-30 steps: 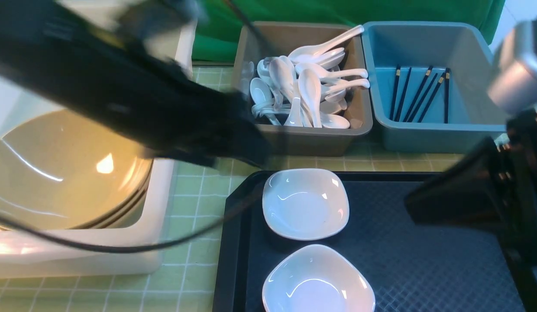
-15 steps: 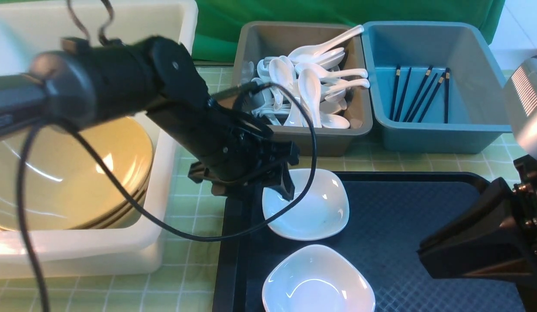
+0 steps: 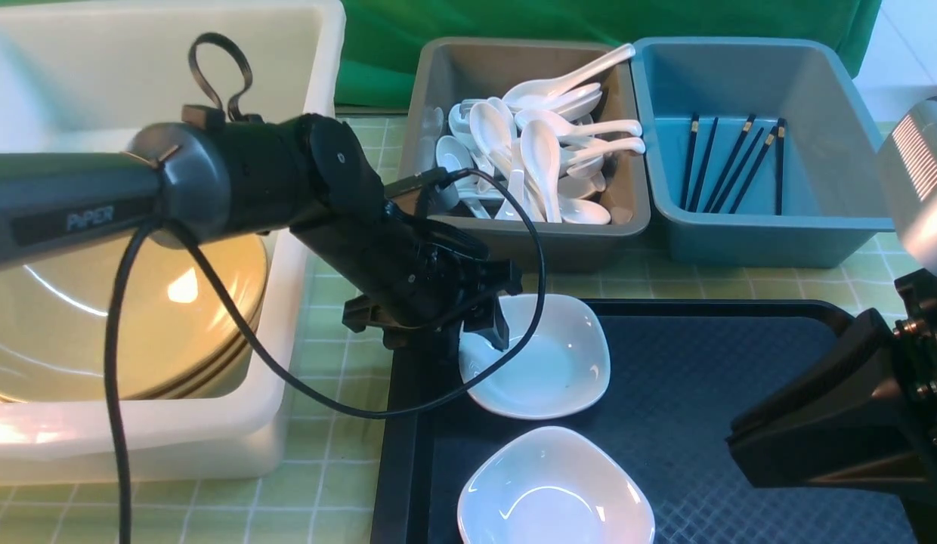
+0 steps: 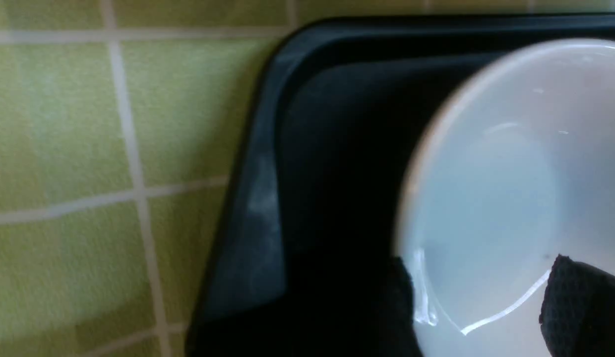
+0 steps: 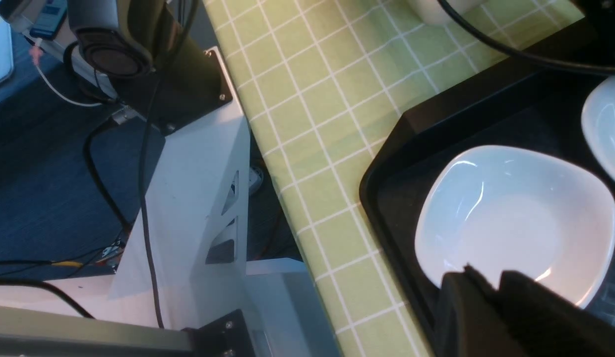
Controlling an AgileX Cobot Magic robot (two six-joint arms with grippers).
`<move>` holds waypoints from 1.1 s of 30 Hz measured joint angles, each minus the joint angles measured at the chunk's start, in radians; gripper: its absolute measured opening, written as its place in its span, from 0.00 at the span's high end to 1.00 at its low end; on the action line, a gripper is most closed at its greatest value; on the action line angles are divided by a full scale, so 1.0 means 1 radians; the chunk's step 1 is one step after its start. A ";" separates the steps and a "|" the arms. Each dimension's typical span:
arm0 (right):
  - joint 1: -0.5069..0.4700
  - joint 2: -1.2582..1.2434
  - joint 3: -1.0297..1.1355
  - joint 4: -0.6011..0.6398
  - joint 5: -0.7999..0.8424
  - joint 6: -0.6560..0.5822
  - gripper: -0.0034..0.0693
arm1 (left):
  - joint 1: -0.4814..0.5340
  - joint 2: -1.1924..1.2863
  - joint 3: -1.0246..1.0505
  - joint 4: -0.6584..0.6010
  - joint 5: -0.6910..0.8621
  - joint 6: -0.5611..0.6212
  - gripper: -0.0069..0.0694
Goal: On green table put chopsticks spoon bowls plates into blue grey white boxes.
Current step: 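Grasp the small white bowl on the black tray by its rim with the left gripper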
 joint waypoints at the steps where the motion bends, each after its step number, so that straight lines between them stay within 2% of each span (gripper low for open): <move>1: 0.000 0.000 0.000 0.001 0.000 0.000 0.82 | 0.000 0.003 0.000 0.000 -0.002 0.000 0.42; 18: 0.000 0.000 0.000 0.012 -0.019 -0.030 0.80 | -0.001 0.061 -0.003 0.001 -0.022 -0.014 0.42; 22: 0.000 0.000 0.000 0.012 -0.023 -0.031 0.80 | 0.000 0.074 -0.013 -0.004 -0.019 0.018 0.54; 27: 0.000 0.000 0.000 0.015 -0.023 -0.031 0.79 | 0.000 0.078 -0.013 -0.012 -0.011 0.026 0.82; 29: 0.000 0.000 0.000 0.014 -0.023 -0.031 0.79 | 0.000 0.078 -0.013 -0.030 -0.010 0.029 0.87; 33: 0.000 0.000 0.000 0.014 -0.023 -0.034 0.79 | 0.000 0.075 -0.013 -0.052 -0.002 0.058 0.88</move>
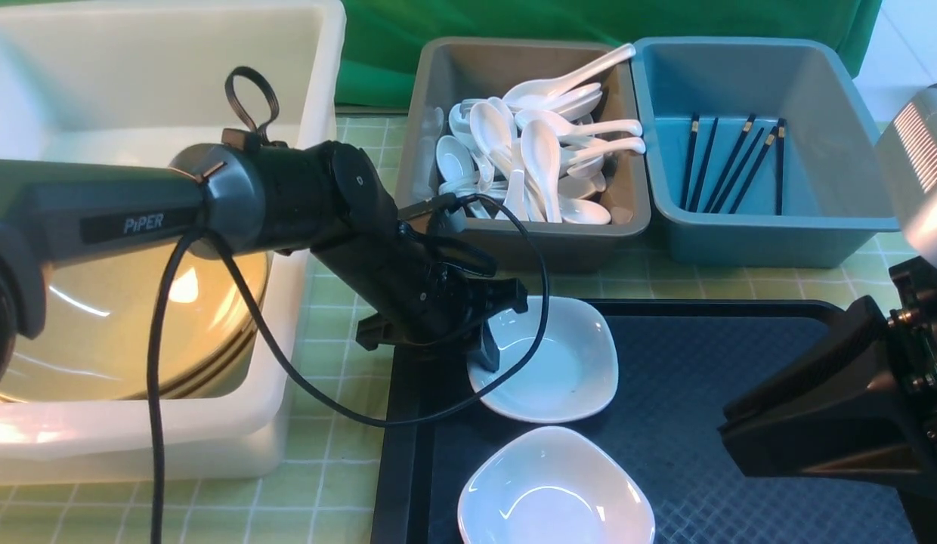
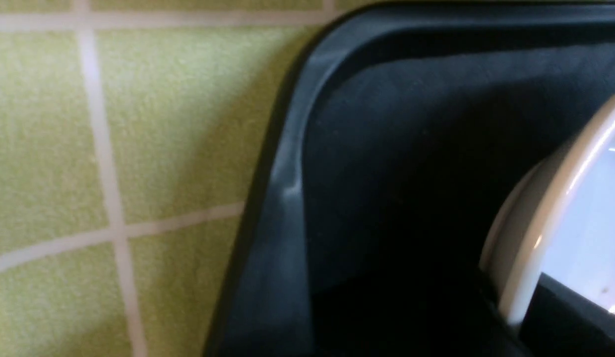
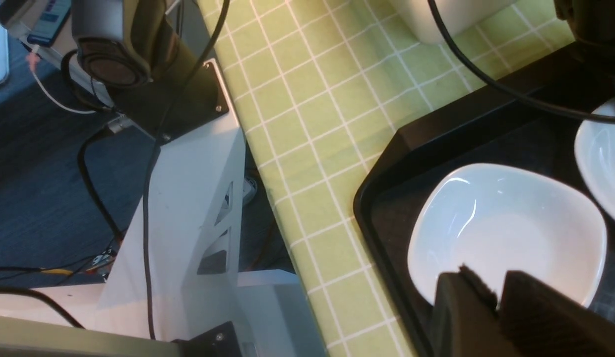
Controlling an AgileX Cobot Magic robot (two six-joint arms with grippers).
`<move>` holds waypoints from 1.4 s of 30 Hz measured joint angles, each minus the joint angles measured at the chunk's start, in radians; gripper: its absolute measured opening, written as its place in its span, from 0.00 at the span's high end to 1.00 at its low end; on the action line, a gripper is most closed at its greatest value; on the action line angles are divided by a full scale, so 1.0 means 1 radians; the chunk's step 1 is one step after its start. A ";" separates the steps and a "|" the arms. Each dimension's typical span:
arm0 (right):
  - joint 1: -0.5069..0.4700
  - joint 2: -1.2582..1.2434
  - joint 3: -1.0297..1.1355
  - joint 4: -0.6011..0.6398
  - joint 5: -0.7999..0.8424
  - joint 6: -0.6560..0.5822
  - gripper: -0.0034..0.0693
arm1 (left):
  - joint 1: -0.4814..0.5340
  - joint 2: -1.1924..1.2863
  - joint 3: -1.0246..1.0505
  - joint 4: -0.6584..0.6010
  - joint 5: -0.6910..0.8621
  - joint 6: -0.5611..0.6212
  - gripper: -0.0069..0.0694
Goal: On green table put chopsticks spoon bowls plates into blue grey white boxes.
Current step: 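Grasp the small white bowl on the black tray by its rim with the left gripper, then place the white bowl into the white bin with the other dishes with the left gripper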
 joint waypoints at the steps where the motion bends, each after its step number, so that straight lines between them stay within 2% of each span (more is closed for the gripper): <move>1: 0.000 0.000 0.000 0.000 0.000 -0.003 0.79 | 0.000 -0.006 0.000 -0.002 0.001 0.009 0.89; 10: 0.000 0.000 0.000 0.006 0.002 -0.042 0.78 | 0.000 -0.136 0.002 0.015 0.058 0.073 0.89; 14: 0.000 0.000 0.000 0.109 0.003 -0.149 0.79 | 0.005 -0.238 0.003 0.017 0.110 0.112 0.89; 17: 0.000 0.000 0.000 0.179 0.001 -0.210 0.85 | 0.034 -0.299 0.004 0.017 0.147 0.124 0.89; 20: 0.000 0.000 -0.014 0.188 -0.009 -0.257 0.91 | 0.102 -0.363 0.004 0.001 0.197 0.140 0.89; 23: 0.000 0.001 -0.047 0.193 -0.032 -0.311 0.92 | 0.214 -0.448 0.004 -0.048 0.269 0.197 0.89; 24: 0.000 0.001 -0.049 0.193 -0.036 -0.311 0.92 | 0.222 -0.448 0.004 -0.052 0.274 0.197 0.89; 27: 0.000 0.025 -0.088 0.201 -0.077 -0.322 0.92 | 0.378 -0.528 0.004 -0.131 0.372 0.268 0.89; 28: 0.000 0.027 -0.091 0.203 -0.080 -0.322 0.92 | 0.388 -0.536 0.004 -0.133 0.378 0.277 0.89; 30: 0.000 0.056 -0.100 0.203 -0.119 -0.328 0.92 | 0.516 -0.585 0.004 -0.145 0.454 0.310 0.89; 34: 0.000 0.086 -0.100 0.202 -0.146 -0.329 0.92 | 0.728 -0.644 0.006 -0.109 0.498 0.316 0.89; 35: 0.000 0.087 -0.100 0.202 -0.148 -0.329 0.92 | 0.738 -0.646 0.006 -0.104 0.496 0.316 0.89; 36: 0.007 0.096 -0.100 0.202 -0.161 -0.329 0.92 | 0.824 -0.665 0.006 -0.088 0.484 0.309 0.89; 38: 0.018 0.103 -0.100 0.202 -0.173 -0.331 0.92 | 0.874 -0.669 0.006 -0.079 0.478 0.308 0.89; 42: 0.133 0.135 -0.124 0.170 -0.186 -0.338 0.92 | 1.008 -0.675 0.006 0.013 0.464 0.273 0.89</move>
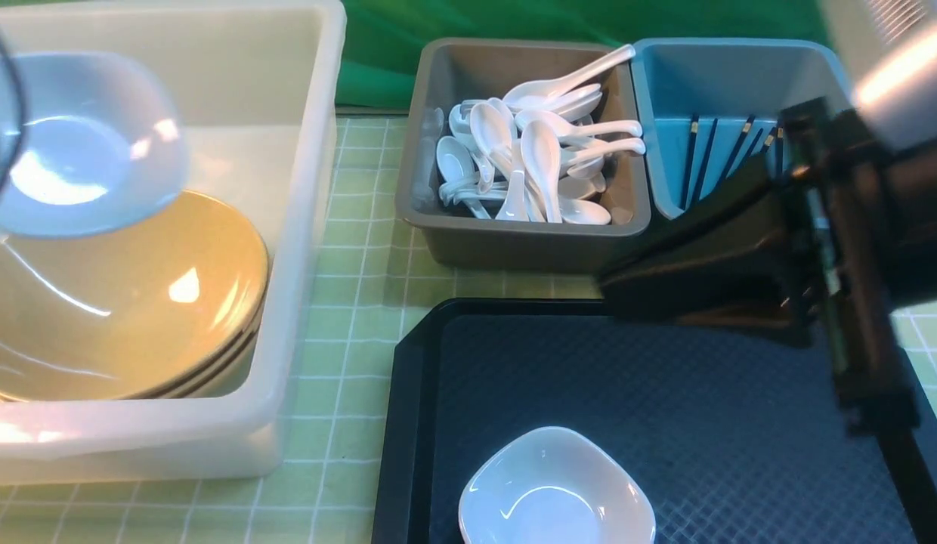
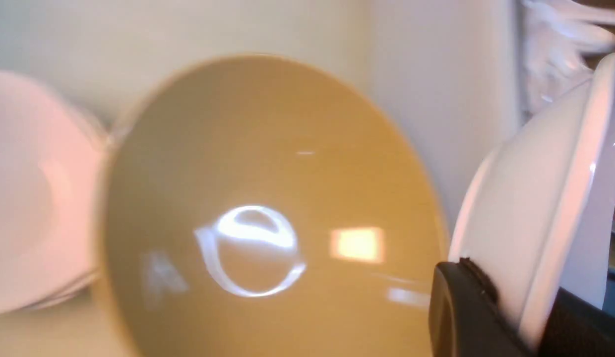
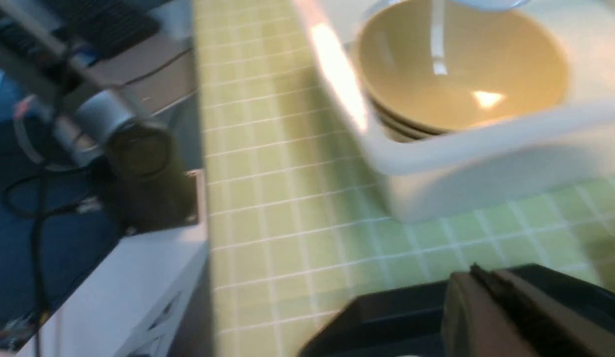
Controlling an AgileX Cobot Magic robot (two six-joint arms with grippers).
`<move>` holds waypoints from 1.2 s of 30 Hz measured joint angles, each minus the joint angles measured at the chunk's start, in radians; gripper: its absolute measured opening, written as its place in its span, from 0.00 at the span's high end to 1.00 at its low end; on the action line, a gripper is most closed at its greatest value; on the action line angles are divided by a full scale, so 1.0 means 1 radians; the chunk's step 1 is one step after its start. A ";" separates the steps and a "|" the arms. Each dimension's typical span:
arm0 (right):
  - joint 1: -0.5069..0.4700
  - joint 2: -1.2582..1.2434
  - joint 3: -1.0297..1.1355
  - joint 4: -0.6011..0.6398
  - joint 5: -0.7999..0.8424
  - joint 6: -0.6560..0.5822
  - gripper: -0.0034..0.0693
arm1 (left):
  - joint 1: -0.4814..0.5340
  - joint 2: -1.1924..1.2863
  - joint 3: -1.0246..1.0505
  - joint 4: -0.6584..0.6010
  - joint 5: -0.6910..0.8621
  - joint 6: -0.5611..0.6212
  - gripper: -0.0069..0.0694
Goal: On green table put chopsticks spoon bowls plates into blue grey white boxes.
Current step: 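Place the white bowl into the white bin with the other dishes with the left gripper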
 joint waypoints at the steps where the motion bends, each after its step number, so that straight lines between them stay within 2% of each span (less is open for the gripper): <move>1: 0.030 0.005 -0.008 -0.015 -0.006 0.000 0.92 | 0.017 0.000 0.001 0.027 -0.007 -0.009 0.89; 3: 0.108 0.024 -0.028 -0.068 -0.035 0.011 0.92 | 0.049 0.000 0.001 0.113 -0.037 -0.065 0.89; 7: 0.196 0.046 -0.044 -0.125 -0.140 0.046 0.92 | 0.069 0.003 0.002 0.259 -0.064 -0.184 0.89; 10: 0.228 0.057 -0.044 -0.130 -0.216 0.055 0.92 | 0.071 0.016 0.002 0.382 -0.069 -0.294 0.89; 16: 0.235 0.081 -0.044 -0.132 -0.252 0.058 0.92 | 0.071 0.052 0.003 0.575 -0.097 -0.441 0.89; 24: 0.235 0.105 -0.044 0.011 -0.311 0.169 0.92 | 0.071 0.193 0.005 0.588 -0.117 -0.468 0.89; 36: 0.242 0.105 -0.044 0.025 -0.311 0.170 0.90 | 0.071 0.317 0.006 0.608 -0.136 -0.498 0.89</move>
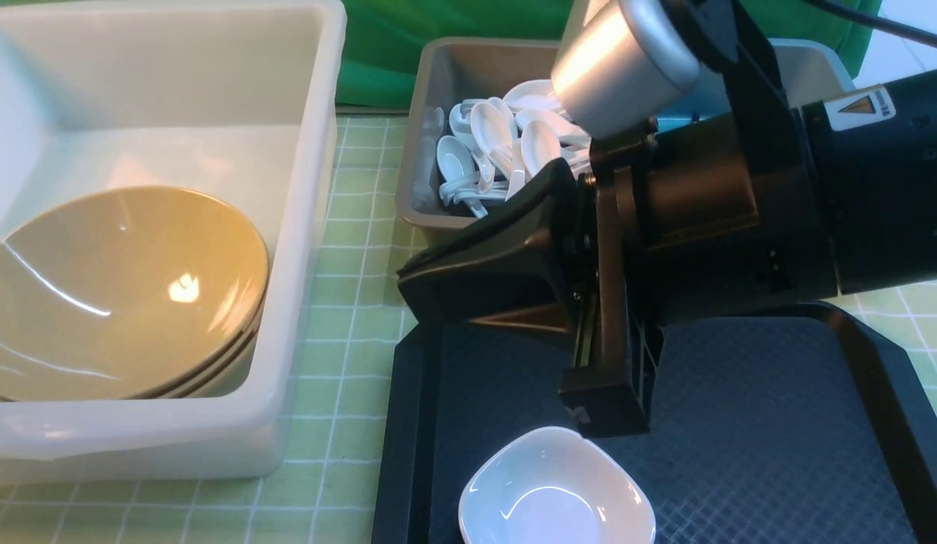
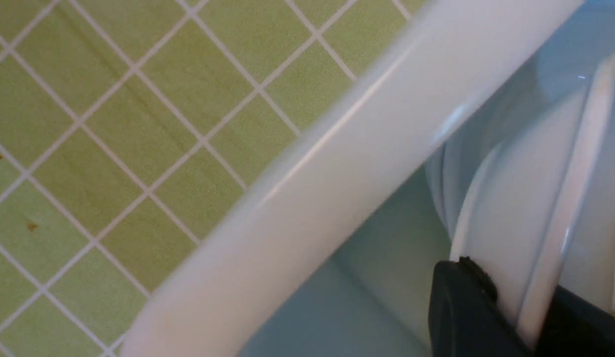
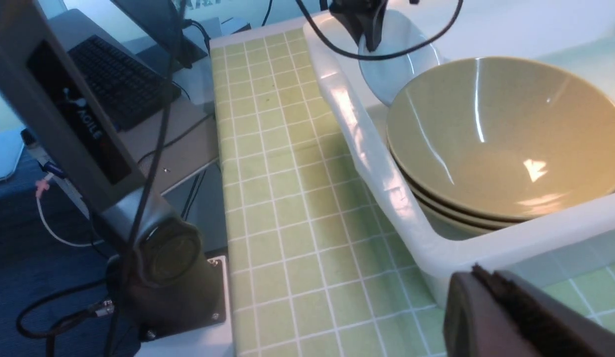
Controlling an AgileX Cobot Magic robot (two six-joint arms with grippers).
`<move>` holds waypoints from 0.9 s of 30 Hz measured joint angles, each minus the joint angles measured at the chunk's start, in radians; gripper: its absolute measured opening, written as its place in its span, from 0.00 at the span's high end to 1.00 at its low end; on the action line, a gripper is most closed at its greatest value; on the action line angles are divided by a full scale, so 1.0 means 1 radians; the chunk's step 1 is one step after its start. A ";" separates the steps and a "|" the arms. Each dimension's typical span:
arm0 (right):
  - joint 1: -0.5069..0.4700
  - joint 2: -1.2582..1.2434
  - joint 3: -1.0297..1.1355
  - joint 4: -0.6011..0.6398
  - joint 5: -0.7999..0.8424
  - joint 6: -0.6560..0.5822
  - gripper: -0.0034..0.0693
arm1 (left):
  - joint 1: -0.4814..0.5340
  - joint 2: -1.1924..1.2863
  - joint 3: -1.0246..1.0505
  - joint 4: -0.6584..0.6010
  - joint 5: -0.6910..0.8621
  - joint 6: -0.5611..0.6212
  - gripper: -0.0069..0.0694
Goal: On green table put chopsticks spoon bowls plates into blue grey white boxes.
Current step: 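Place the white bowl into the white bin with the other dishes with the left gripper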
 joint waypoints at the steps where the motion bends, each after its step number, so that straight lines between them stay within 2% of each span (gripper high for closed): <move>1: 0.000 0.000 0.000 0.000 0.000 0.000 0.90 | 0.000 0.011 0.000 0.000 -0.008 0.000 0.89; 9: 0.000 0.000 0.000 0.000 0.039 0.000 0.90 | 0.000 0.059 0.000 0.000 -0.023 -0.036 0.87; 14: 0.000 0.000 0.000 0.000 0.074 0.000 0.89 | 0.000 0.061 0.000 -0.001 -0.022 -0.063 0.69; 16: 0.000 0.000 0.000 0.000 0.077 0.000 0.89 | 0.000 0.061 0.000 0.000 -0.014 -0.074 0.56; 17: 0.000 0.000 0.000 0.000 0.079 0.000 0.89 | 0.000 0.061 0.000 0.000 -0.012 -0.076 0.54; 20: 0.000 0.000 0.000 0.000 0.093 0.000 0.89 | 0.000 0.053 0.000 0.000 0.012 -0.086 0.33; 21: 0.000 0.000 0.000 0.000 0.096 0.000 0.89 | 0.000 0.052 0.000 0.000 0.014 -0.087 0.31; 24: 0.000 0.000 0.000 0.000 0.122 0.000 0.89 | 0.000 0.021 -0.001 -0.001 0.021 -0.102 0.13; 27: 0.000 0.000 0.000 0.000 0.131 0.000 0.89 | 0.000 -0.003 -0.001 0.000 0.033 -0.108 0.05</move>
